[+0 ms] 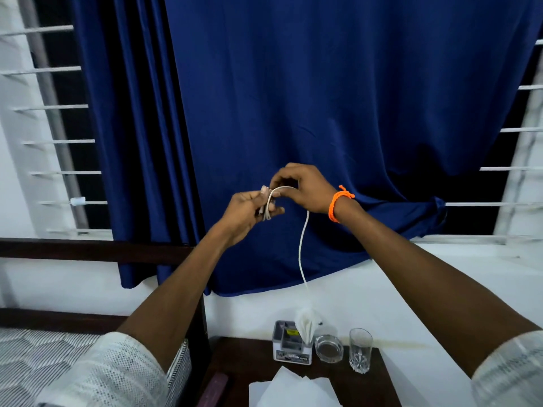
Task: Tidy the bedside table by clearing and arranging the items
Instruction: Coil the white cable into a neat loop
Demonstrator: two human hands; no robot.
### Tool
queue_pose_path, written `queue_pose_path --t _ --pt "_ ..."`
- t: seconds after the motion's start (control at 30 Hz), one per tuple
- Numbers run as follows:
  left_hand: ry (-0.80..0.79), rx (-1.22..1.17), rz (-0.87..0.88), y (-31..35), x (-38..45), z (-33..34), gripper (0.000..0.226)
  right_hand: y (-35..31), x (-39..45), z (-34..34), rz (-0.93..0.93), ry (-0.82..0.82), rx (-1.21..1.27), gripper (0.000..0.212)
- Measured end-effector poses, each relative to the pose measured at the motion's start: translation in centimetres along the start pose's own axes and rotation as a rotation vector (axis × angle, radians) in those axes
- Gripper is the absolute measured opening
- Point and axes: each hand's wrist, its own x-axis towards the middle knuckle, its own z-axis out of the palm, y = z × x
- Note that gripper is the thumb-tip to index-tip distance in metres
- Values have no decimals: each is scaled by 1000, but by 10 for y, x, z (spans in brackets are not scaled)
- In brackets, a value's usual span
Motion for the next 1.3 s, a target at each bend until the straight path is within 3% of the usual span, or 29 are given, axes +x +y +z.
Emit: queue_pose_path --t 0.23,0.43,0.6,0.73,0.87,0.97,1.1,1.17,1.3 --pt "-184 -47 -76 11 -11 4 50 6 0 -4 84 -61 139 14" --pt "-283 -127 -108 20 -19 -3 43 10 -8 4 263 -184 489 21" --pt "-252 -298 -69 26 -22 0 36 17 -16 26 444 -137 884 24" --pt "-148 -460 -33 29 -17 5 27 15 -23 42 555 -101 1041 24" --pt "37 -574 23 31 -5 6 25 13 -30 50 641 -113 952 19" --pt "184 -624 75 35 5 2 22 10 -37 52 647 -209 794 24" --pt "260 -612 117 38 12 -8 25 5 -41 44 652 -307 844 43" --pt "282 -564 132 36 11 -11 27 6 -39 41 633 -270 864 48" --pt "310 -297 124 29 6 -18 29 7 -33 27 522 -138 747 34"
